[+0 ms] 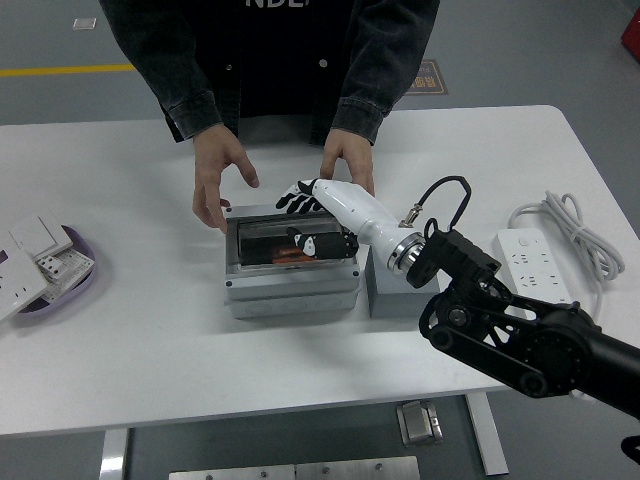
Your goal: Pick up the cylinder from the cube,place it in the box,flap close box
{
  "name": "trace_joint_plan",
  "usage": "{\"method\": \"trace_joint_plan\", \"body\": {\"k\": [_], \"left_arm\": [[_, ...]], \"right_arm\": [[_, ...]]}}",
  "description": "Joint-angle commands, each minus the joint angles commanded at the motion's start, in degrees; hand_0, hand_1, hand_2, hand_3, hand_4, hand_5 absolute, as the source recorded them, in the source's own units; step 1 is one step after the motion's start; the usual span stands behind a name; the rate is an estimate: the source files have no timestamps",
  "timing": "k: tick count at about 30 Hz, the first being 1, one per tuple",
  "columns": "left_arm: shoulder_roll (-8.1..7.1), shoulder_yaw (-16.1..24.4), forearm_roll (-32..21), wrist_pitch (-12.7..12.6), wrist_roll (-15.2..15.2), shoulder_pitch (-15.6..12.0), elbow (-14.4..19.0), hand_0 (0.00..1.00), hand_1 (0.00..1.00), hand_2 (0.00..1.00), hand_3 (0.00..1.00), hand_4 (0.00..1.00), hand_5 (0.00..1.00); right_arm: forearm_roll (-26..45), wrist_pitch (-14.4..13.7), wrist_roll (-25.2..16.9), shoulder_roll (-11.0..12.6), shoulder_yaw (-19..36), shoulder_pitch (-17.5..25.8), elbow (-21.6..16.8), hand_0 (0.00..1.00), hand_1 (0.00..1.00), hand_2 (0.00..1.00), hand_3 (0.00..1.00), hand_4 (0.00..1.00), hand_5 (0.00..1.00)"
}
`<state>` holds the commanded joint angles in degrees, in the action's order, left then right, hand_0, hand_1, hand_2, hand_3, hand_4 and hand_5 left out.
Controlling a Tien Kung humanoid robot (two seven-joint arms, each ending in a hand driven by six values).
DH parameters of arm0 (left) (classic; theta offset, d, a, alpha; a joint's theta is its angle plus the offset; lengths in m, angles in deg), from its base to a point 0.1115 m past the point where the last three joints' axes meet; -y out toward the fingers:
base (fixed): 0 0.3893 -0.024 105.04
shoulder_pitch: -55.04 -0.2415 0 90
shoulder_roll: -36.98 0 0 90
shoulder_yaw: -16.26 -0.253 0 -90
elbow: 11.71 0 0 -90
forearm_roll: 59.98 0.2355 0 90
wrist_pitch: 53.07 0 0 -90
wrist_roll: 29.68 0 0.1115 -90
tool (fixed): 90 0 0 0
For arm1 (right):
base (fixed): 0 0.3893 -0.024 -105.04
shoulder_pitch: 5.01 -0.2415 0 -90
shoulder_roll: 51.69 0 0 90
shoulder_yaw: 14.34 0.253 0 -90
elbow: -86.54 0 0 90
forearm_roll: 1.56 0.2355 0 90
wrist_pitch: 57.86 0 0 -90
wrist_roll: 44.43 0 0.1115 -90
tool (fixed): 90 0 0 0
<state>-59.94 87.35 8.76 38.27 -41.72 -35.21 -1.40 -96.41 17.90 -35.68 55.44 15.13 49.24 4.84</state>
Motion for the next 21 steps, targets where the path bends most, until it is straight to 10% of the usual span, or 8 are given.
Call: {"method": "trace_joint_plan", "body": {"k": [12,21], "left_arm": [[-0.02,-0.22,-0.48,-0.06,0.47,-0.04,0.0,0.604,0.586,0.563,0.602,0.669,0.277],[0.1,0.0,-0.37,-0.04,0.69,-0.11,0.0,0.603,0.585,0.563,0.601,0.668,0.278]], "right_arm": [[14.49,1.11,-5.88,0.14,-0.52,2.13,2.71,0.6,0.593,0.618,0.674,0.559,0.218],[12.59,-0.87,-6.75,1.61,8.02,4.47,-1.06,0.599,0.597,0.636,0.684,0.576,0.227]]}}
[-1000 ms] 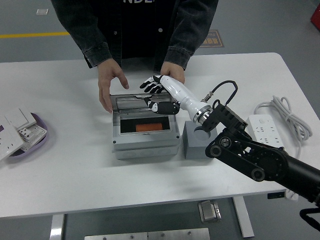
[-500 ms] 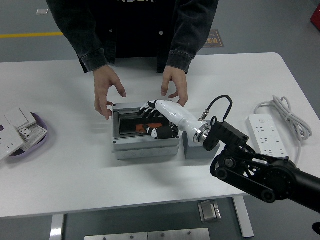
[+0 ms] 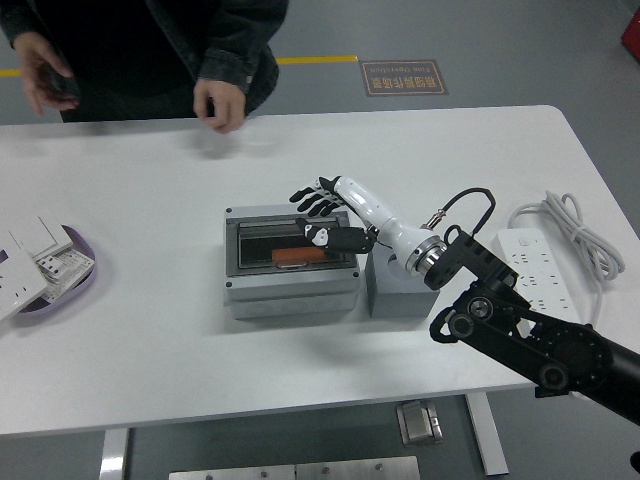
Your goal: Pick up the cylinder from the cube,place it in the box,flap close box
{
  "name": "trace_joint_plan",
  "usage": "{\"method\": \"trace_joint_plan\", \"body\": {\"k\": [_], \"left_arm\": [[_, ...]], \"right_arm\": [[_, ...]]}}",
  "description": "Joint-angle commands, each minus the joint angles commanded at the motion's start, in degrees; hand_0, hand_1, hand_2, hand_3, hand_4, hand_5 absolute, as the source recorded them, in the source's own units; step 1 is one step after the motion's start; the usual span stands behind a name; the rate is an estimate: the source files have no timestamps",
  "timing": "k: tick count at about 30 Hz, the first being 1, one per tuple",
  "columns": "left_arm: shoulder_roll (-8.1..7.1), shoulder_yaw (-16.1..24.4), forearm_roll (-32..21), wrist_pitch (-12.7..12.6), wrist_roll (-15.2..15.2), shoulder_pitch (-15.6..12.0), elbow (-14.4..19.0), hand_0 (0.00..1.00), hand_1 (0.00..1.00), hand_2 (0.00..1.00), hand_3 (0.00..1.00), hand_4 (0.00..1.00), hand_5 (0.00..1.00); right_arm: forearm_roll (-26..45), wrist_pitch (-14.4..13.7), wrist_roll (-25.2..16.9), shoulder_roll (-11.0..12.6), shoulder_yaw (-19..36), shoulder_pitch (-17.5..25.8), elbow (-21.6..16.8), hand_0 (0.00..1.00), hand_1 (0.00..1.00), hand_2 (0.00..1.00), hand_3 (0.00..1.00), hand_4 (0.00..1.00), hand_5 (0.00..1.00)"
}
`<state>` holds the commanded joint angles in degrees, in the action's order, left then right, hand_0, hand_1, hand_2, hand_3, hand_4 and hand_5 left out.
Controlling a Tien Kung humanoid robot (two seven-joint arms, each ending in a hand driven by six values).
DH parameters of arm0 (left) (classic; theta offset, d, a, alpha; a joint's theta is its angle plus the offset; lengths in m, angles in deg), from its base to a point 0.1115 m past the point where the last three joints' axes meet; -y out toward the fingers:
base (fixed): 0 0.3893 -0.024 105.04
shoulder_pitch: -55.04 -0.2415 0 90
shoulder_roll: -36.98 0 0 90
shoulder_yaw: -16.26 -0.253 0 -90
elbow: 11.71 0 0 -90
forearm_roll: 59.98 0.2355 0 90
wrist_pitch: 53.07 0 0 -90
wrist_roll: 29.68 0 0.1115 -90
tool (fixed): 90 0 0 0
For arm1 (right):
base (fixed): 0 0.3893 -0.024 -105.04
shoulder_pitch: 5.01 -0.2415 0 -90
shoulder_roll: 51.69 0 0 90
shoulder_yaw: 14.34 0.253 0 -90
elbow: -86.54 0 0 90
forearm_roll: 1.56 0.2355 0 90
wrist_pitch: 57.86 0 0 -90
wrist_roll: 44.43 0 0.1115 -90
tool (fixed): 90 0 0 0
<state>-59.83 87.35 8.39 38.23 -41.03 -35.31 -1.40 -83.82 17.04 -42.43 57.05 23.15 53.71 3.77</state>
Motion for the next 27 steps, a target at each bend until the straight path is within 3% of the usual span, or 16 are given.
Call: {"method": "trace_joint_plan", "body": {"k": [4,7,11,16,20,21,22,27], "left_arm": [[0.14,0.37,0.38,0.03,-0.13,-0.03,0.0,0.603,0.585,0.563,0.601,0.668,0.278],[0.35,0.45,0.51,0.08,-0.28,-0.06,0.0,0.603,0.584,0.562,0.601,0.667,0.278],[0.66,0.61,1.34,0.19,-1.04,-0.16,0.0,0.603,0.585,0.563,0.601,0.667,0.277],[0.75,0.54,1.52,0.18,-1.36,-0.23,0.0,0.603,0.585,0.563,0.601,0.667,0.278],[0.52,0.31,2.27,0.31,-1.81,-0.22,0.0,0.603,0.585,0.563,0.601,0.667,0.278],[0.49,0.34,2.43,0.33,-1.89,-0.21,0.0,0.603,0.585,0.563,0.601,0.667,0.278],[0.45,0.43,2.68,0.37,-2.0,-0.16,0.0,0.603,0.584,0.563,0.601,0.667,0.278],[0.13,0.73,3.9,0.71,-2.2,0.28,0.0,0.603,0.584,0.563,0.601,0.667,0.278]], "right_arm": [[-4.0,0.28,0.92,-0.18,4.76,2.46,-2.02,0.599,0.597,0.636,0.684,0.576,0.227],[-7.22,0.1,0.42,-1.59,9.57,5.98,-2.33,0.591,0.594,0.632,0.68,0.578,0.226],[-1.34,0.18,-4.72,-5.15,16.52,11.59,-1.16,0.594,0.594,0.628,0.679,0.58,0.238],[8.76,4.76,-12.58,-9.36,25.43,19.1,-1.43,0.597,0.589,0.626,0.674,0.557,0.266],[15.39,9.24,-18.11,-10.95,32.56,24.45,-0.47,0.597,0.589,0.626,0.674,0.557,0.266],[16.42,9.95,-18.94,-11.05,33.81,25.29,-0.27,0.597,0.589,0.626,0.674,0.557,0.266],[17.74,10.99,-19.8,-11.12,35.5,26.23,0.08,0.664,0.615,0.632,0.673,0.601,0.171],[21.96,15.09,-20.24,-11.43,42.22,27.27,2.24,0.664,0.615,0.632,0.673,0.601,0.171]]}}
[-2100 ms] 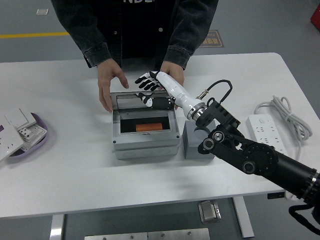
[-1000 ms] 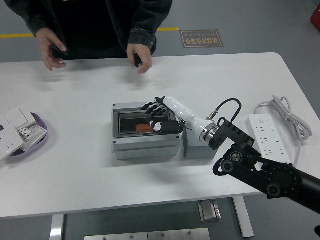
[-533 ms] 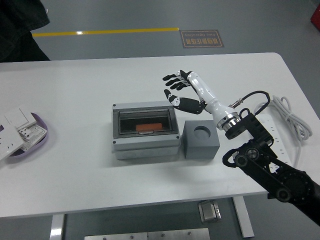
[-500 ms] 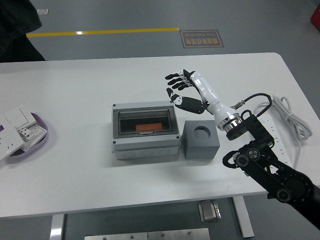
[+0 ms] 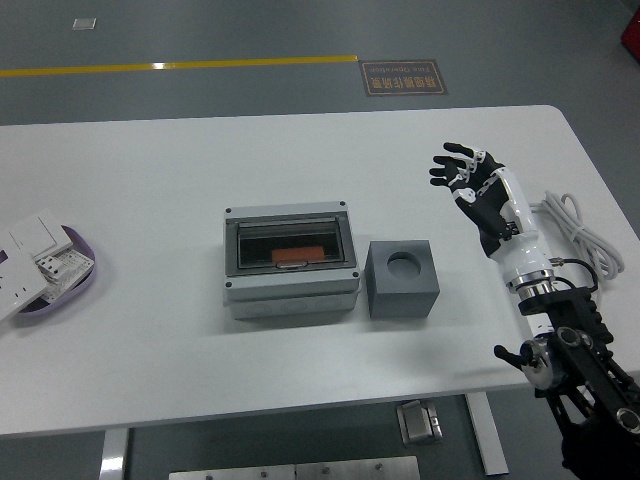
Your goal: Pick up the cylinder from the cube,place it in the box,flap close box
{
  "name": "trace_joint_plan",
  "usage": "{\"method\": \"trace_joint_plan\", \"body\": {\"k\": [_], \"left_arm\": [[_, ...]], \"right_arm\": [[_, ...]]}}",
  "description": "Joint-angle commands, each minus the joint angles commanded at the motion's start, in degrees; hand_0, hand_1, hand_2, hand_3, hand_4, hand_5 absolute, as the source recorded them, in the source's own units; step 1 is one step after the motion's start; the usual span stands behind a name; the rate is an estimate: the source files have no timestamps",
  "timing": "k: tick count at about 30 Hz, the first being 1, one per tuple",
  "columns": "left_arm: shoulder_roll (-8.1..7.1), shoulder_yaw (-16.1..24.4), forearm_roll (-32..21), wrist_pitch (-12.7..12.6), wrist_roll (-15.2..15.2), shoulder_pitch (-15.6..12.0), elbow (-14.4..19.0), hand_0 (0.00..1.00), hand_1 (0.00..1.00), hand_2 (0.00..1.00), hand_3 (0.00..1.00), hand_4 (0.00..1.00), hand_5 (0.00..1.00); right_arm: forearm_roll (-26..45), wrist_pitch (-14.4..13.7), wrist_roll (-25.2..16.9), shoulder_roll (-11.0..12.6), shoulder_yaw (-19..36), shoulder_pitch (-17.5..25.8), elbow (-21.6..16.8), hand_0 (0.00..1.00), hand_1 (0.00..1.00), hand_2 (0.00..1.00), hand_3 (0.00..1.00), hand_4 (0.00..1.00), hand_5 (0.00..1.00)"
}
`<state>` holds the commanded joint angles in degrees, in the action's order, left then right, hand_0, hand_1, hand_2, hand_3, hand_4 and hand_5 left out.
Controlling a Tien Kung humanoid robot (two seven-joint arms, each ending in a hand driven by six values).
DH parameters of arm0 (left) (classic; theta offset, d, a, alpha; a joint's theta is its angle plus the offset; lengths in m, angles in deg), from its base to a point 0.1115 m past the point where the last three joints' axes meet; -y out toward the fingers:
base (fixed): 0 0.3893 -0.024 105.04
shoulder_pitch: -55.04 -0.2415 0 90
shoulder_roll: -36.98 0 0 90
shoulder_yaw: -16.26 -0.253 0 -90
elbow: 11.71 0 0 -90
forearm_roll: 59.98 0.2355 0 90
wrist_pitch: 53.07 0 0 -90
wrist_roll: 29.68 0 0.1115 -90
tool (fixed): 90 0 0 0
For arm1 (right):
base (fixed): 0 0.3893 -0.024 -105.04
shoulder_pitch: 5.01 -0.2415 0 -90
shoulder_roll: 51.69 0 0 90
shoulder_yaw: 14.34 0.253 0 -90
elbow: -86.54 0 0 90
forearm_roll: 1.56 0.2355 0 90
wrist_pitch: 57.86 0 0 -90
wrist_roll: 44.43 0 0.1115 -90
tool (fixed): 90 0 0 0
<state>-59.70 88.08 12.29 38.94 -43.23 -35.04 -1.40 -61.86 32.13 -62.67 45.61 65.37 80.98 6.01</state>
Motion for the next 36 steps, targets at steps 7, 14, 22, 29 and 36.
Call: {"method": "trace_joint_plan", "body": {"k": [7,14,22,29,36], "left_arm": [[-0.14,-0.44,3.1,0.92,-1.11,-0.19,0.0,0.603,0.584,0.563,0.602,0.668,0.278],[-0.2,-0.78,3.1,0.85,-1.71,-1.18,0.0,0.603,0.585,0.563,0.602,0.668,0.277],[-0.7,-1.71,2.38,0.79,-1.53,-2.12,0.0,0.604,0.585,0.563,0.602,0.668,0.277],[-0.95,-3.86,0.63,0.03,0.11,-3.68,0.0,0.604,0.585,0.563,0.603,0.669,0.277],[-0.81,-7.06,-3.85,-2.17,5.65,-4.8,0.0,0.603,0.59,0.563,0.603,0.669,0.277]], "right_arm": [[1.3,1.65,1.15,-0.67,5.33,-0.28,2.32,0.787,0.724,0.777,0.809,0.86,0.276],[7.33,4.06,0.13,-0.1,3.85,0.1,2.45,0.783,0.721,0.768,0.808,0.945,0.462],[15.01,7.24,-1.47,0.06,1.4,-0.01,0.97,0.781,0.714,0.756,0.805,0.949,0.478],[19.49,11.18,-2.04,-0.08,-0.25,0.43,-0.43,0.777,0.711,0.745,0.793,0.954,0.496],[22.74,13.74,-2.59,0.01,-0.53,1.19,-1.86,0.78,0.705,0.729,0.77,0.964,0.541]]}}
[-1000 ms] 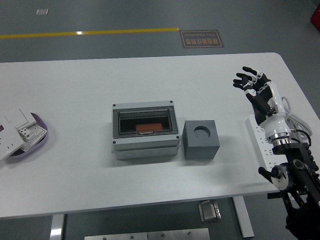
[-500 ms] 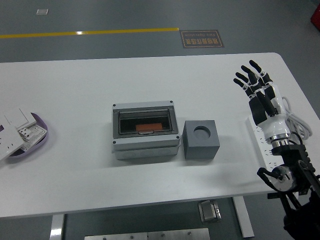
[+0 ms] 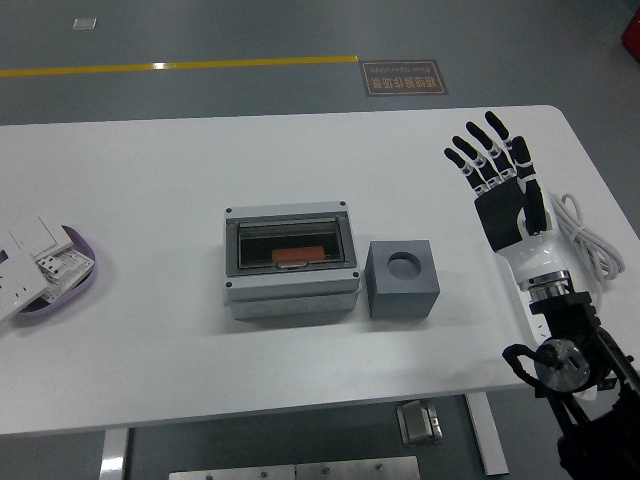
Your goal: Pick up the cylinder from the cube,place it in the box,flap close box
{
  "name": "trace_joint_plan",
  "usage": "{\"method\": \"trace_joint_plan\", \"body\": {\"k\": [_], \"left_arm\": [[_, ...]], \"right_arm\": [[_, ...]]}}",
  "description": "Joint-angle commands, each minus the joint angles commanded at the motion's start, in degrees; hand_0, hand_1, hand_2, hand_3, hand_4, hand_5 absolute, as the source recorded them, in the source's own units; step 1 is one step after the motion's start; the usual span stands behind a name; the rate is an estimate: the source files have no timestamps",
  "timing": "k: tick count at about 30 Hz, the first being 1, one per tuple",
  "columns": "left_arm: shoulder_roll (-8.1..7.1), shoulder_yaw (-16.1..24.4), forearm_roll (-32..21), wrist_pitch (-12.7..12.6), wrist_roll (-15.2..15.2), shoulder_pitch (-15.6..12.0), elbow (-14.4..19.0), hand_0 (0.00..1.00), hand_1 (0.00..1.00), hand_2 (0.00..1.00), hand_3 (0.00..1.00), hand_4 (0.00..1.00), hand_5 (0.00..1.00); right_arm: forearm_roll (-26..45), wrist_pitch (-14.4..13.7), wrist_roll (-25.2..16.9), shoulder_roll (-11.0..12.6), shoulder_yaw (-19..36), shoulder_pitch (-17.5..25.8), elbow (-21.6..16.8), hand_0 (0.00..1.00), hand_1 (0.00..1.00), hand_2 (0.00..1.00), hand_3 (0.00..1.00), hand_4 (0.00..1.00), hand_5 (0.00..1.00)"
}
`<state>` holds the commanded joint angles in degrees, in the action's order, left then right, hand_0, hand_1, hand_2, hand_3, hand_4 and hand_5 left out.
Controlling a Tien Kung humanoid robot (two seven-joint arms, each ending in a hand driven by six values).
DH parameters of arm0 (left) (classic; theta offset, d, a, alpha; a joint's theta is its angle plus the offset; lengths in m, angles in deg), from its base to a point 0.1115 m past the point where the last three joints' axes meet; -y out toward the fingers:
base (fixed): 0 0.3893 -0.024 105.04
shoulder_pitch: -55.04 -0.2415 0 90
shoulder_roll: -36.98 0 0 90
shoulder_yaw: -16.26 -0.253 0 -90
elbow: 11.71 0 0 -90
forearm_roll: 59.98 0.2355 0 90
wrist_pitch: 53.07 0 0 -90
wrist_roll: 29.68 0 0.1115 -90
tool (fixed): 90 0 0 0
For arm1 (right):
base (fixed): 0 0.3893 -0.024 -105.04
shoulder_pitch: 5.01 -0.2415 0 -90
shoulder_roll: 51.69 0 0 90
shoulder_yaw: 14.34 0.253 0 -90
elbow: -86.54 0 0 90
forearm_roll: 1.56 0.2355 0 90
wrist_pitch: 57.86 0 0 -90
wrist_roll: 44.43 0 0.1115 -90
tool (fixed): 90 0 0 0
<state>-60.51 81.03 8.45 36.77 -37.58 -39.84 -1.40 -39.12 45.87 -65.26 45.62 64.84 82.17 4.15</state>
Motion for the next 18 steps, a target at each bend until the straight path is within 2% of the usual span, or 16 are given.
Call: {"method": "trace_joint_plan", "body": {"k": [5,7,8,11,13,14,18], "left_arm": [[0.08,-0.85,-1.58,-0.55,1.39,-0.01,0.0,0.6,0.583,0.558,0.597,0.669,0.28],[0.18,-0.95,-2.06,-1.07,2.65,0.02,0.0,0.6,0.583,0.558,0.597,0.669,0.28],[0.24,-1.0,-2.37,-1.4,3.42,0.07,0.0,0.593,0.57,0.547,0.588,0.661,0.275],[0.47,-0.82,-2.99,-2.17,5.31,0.4,0.0,0.593,0.57,0.547,0.588,0.661,0.275],[0.58,-0.02,-2.62,-2.05,4.68,0.7,0.0,0.593,0.57,0.547,0.588,0.661,0.275],[0.63,0.79,-2.11,-1.71,3.57,0.95,0.0,0.584,0.557,0.536,0.577,0.643,0.251],[0.63,3.94,1.38,0.8,-1.55,1.96,0.0,0.584,0.557,0.536,0.577,0.643,0.251]], "right_arm": [[0.96,0.71,-0.47,0.0,0.7,0.35,-0.34,0.776,0.696,0.711,0.749,0.966,0.55],[0.96,0.79,-0.53,-0.03,1.16,0.43,-0.47,0.776,0.696,0.711,0.749,0.966,0.55],[0.9,0.78,-0.54,-0.03,1.42,0.47,-0.53,0.768,0.693,0.707,0.736,0.973,0.606],[0.58,0.59,-0.4,0.02,2.42,0.59,-0.65,0.768,0.693,0.707,0.736,0.973,0.606],[0.3,0.41,-0.24,0.02,2.97,0.66,-0.64,0.768,0.693,0.707,0.736,0.973,0.606],[0.15,0.22,-0.27,-0.01,3.23,0.69,-0.64,0.744,0.674,0.698,0.716,0.998,0.899],[-0.39,-1.11,-1.03,-0.31,3.72,0.74,-0.7,0.744,0.674,0.698,0.716,0.998,0.899]]}}
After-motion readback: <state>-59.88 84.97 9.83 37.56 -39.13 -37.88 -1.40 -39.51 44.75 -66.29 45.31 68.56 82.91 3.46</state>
